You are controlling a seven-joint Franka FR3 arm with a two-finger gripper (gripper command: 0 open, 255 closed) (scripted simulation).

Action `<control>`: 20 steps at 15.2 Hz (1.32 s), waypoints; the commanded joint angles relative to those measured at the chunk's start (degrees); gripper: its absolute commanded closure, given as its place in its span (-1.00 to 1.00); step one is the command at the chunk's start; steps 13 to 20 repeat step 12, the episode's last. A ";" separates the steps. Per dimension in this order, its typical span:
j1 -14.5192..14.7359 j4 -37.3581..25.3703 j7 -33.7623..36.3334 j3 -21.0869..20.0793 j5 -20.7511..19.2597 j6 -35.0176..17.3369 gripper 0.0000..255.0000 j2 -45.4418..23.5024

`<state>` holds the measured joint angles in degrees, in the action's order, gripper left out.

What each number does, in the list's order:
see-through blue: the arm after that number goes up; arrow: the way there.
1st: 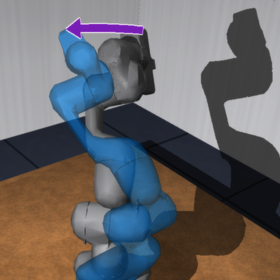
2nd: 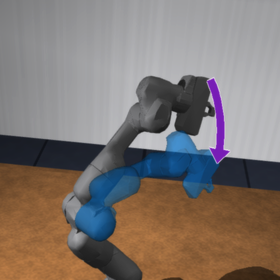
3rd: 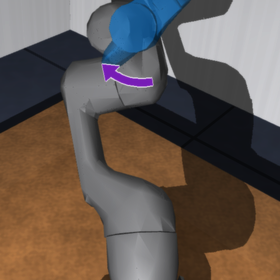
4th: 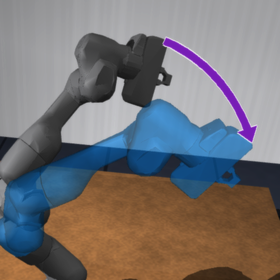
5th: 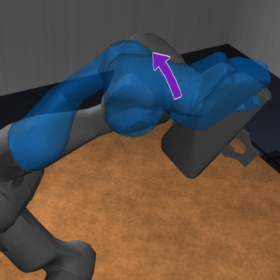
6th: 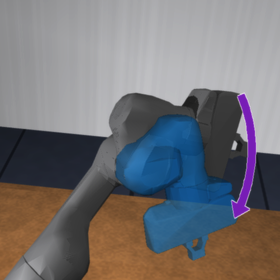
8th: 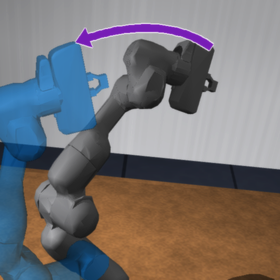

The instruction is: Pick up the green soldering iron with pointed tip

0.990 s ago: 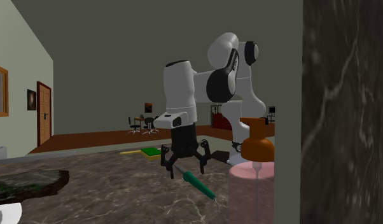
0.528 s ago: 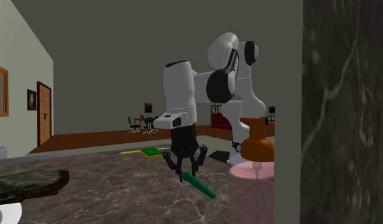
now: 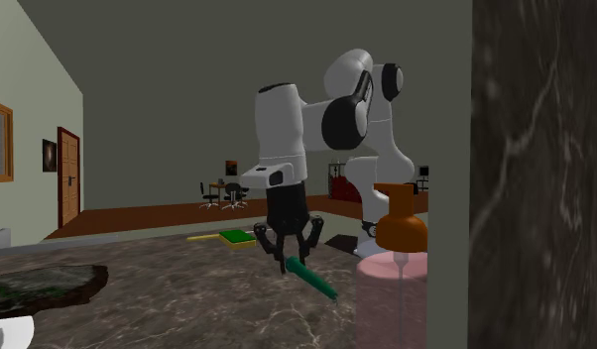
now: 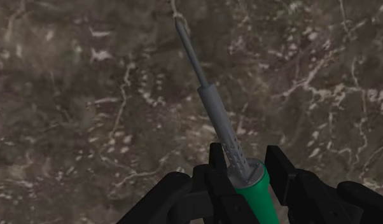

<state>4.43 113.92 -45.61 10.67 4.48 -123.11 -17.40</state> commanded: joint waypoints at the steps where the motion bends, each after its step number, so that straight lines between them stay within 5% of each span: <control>1: 0.07 -0.52 0.18 0.07 -0.22 1.34 1.00 0.81; 10: 0.27 -3.10 0.82 0.35 -1.12 7.37 1.00 4.34; 20: 0.27 -3.15 0.83 0.35 -1.14 7.47 1.00 4.39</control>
